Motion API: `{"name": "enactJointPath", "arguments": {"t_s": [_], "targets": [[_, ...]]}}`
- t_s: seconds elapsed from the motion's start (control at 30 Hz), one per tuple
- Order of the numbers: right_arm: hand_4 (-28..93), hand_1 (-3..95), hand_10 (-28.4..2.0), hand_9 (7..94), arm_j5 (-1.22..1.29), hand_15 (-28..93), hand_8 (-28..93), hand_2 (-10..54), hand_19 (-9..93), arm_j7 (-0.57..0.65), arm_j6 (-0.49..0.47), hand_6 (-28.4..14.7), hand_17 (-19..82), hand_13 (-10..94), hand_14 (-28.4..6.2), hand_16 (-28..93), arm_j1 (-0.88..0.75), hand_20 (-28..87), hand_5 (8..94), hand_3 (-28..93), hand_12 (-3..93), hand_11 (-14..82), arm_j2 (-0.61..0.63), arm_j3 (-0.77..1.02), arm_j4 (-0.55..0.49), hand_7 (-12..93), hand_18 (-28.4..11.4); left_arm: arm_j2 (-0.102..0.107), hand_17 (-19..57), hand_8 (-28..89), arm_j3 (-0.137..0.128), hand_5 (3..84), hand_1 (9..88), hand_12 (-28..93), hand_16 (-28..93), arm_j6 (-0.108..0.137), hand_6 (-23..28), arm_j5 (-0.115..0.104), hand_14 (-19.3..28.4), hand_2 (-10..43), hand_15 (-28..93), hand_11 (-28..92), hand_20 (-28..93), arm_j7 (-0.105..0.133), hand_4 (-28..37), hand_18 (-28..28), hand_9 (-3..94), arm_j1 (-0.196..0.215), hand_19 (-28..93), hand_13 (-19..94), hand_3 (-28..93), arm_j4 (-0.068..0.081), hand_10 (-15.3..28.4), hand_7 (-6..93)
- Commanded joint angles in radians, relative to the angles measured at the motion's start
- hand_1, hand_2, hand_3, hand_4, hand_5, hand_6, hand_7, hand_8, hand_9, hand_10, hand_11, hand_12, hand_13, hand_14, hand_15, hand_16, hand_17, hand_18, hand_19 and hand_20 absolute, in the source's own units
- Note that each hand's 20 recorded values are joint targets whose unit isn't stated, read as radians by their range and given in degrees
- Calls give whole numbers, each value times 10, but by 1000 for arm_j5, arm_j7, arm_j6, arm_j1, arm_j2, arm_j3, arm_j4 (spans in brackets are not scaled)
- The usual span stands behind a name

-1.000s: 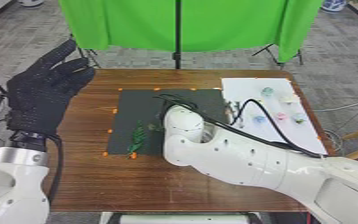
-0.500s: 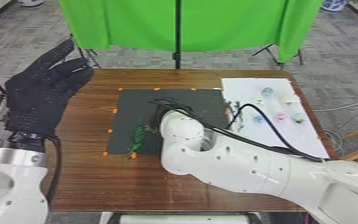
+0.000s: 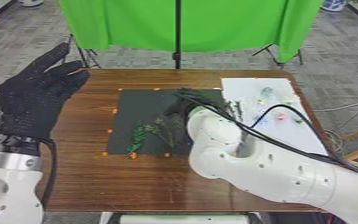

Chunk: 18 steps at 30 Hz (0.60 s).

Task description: Arrange flowers

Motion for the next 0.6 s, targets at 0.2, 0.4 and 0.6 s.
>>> {"name": "enactJointPath", "arguments": {"t_s": [0.2, 0.4, 0.6], "targets": [[-227, 314, -130, 911, 80, 535, -108, 0, 932, -15, -94, -41, 588, 913, -55, 207, -71, 110, 707, 668, 185, 310, -13, -21, 21, 132, -177, -5, -79, -112, 5, 377, 231, 113, -105, 7, 101, -4, 283, 72, 556, 313, 134, -7, -232, 245, 362, 8, 593, 266, 806, 2, 212, 185], [-225, 315, -130, 911, 84, 538, -109, 2, 932, -29, -128, -41, 583, 911, -56, 203, -85, 113, 704, 667, 184, 310, -23, -25, 7, 131, -181, -5, -79, -112, 0, 377, 231, 113, -104, 9, 101, -6, 283, 72, 556, 313, 134, -8, -234, 245, 362, 13, 593, 266, 806, 1, 211, 185], [-224, 316, -130, 910, 65, 541, -109, 4, 932, -51, -159, -40, 582, 909, -57, 201, -100, 116, 702, 667, 184, 311, -35, -32, -22, 130, -182, 2, -79, -112, 0, 377, 231, 113, -105, 10, 101, -12, 283, 72, 556, 313, 133, 4, -233, 245, 362, 17, 593, 266, 806, 1, 212, 185]]}}
